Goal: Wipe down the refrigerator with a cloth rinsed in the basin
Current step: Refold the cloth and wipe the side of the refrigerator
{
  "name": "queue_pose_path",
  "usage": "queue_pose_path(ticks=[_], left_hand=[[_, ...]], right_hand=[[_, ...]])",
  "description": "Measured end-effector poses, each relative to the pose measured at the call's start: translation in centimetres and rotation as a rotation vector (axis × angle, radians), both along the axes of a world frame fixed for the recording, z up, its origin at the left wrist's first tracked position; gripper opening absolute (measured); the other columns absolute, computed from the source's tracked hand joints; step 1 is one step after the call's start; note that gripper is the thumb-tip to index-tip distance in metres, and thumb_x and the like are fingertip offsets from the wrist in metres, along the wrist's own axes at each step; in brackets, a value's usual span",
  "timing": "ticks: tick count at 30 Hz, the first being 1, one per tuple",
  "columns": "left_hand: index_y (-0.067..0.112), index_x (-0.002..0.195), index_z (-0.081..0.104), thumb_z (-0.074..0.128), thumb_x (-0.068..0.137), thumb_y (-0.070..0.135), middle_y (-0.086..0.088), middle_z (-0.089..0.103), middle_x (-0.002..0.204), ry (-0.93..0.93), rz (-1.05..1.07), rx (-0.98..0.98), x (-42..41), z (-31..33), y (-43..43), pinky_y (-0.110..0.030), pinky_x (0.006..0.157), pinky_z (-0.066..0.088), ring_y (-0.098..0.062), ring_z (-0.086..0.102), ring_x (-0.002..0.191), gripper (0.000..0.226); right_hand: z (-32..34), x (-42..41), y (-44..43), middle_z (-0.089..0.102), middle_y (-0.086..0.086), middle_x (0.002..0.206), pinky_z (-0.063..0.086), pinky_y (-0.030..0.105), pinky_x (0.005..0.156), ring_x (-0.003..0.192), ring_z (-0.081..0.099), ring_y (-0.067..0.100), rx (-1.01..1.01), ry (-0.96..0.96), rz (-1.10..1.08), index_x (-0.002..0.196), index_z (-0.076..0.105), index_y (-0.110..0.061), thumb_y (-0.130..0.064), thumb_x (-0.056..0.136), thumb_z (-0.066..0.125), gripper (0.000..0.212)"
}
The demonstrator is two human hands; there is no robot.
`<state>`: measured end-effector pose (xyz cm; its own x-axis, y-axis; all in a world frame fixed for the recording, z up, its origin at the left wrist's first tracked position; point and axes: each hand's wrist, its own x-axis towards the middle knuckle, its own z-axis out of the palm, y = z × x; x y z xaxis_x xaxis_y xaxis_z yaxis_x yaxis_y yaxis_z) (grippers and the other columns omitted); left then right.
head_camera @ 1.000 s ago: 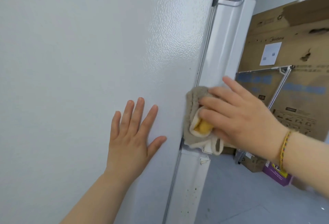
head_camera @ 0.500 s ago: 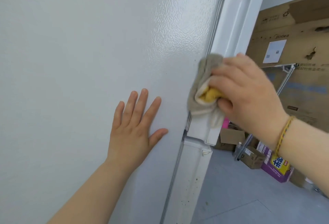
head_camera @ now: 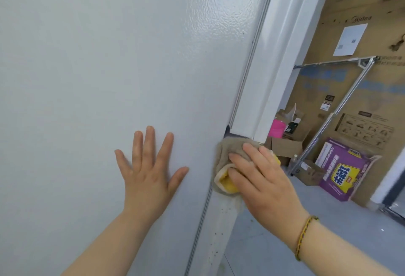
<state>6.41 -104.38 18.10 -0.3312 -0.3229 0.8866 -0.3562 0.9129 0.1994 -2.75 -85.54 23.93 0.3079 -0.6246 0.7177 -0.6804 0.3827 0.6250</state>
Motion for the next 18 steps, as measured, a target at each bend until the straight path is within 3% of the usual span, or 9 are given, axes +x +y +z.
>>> queue_pose_path(ticks=[3,8,11,15,18], left_hand=[[0.018,0.137,0.026,0.009,0.092,0.059,-0.017,0.021,0.14,-0.028,-0.001,-0.02,0.0,0.0,-0.3,-0.072,0.087,0.029,-0.036,0.021,0.128,0.063],[0.025,0.137,0.014,0.011,0.091,0.06,-0.016,0.019,0.141,-0.012,-0.003,-0.034,0.0,-0.9,-0.7,-0.071,0.09,0.027,-0.035,0.016,0.131,0.058],[0.026,0.137,0.013,0.01,0.091,0.061,-0.015,0.018,0.142,-0.024,-0.013,-0.022,0.1,-0.6,-0.6,-0.071,0.091,0.025,-0.034,0.015,0.131,0.058],[0.03,0.141,0.008,0.01,0.091,0.061,-0.016,0.018,0.141,-0.002,-0.023,-0.045,-0.1,-1.2,-1.0,-0.072,0.09,0.025,-0.03,0.008,0.133,0.059],[0.029,0.142,0.008,0.01,0.091,0.061,-0.017,0.019,0.14,-0.01,-0.015,-0.06,-0.2,-0.9,-1.3,-0.073,0.089,0.025,-0.026,0.005,0.133,0.06]], right_hand=[[-2.5,0.1,-1.3,0.066,0.007,0.104,0.024,0.039,0.11,0.11,0.047,0.028,-0.082,-0.024,0.002,0.09,0.05,-0.011,0.0,0.092,0.031,0.022],[-2.3,0.3,-0.5,0.071,0.005,0.084,0.021,0.039,0.108,0.098,0.047,0.028,0.098,0.098,0.007,0.085,0.047,-0.014,0.002,0.093,0.021,0.031],[-1.3,-0.2,0.0,0.071,0.005,0.088,0.019,0.042,0.11,0.101,0.047,0.029,0.189,0.148,-0.013,0.088,0.049,-0.013,0.001,0.093,0.023,0.03],[-2.7,-0.4,0.3,0.072,0.002,0.095,0.021,0.039,0.109,0.107,0.047,0.026,0.084,0.101,-0.014,0.091,0.05,-0.013,-0.002,0.094,0.025,0.027],[-0.8,0.0,-0.2,0.067,0.002,0.101,0.028,0.036,0.104,0.104,0.048,0.025,0.033,0.08,0.088,0.089,0.05,-0.014,-0.004,0.086,0.047,0.011]])
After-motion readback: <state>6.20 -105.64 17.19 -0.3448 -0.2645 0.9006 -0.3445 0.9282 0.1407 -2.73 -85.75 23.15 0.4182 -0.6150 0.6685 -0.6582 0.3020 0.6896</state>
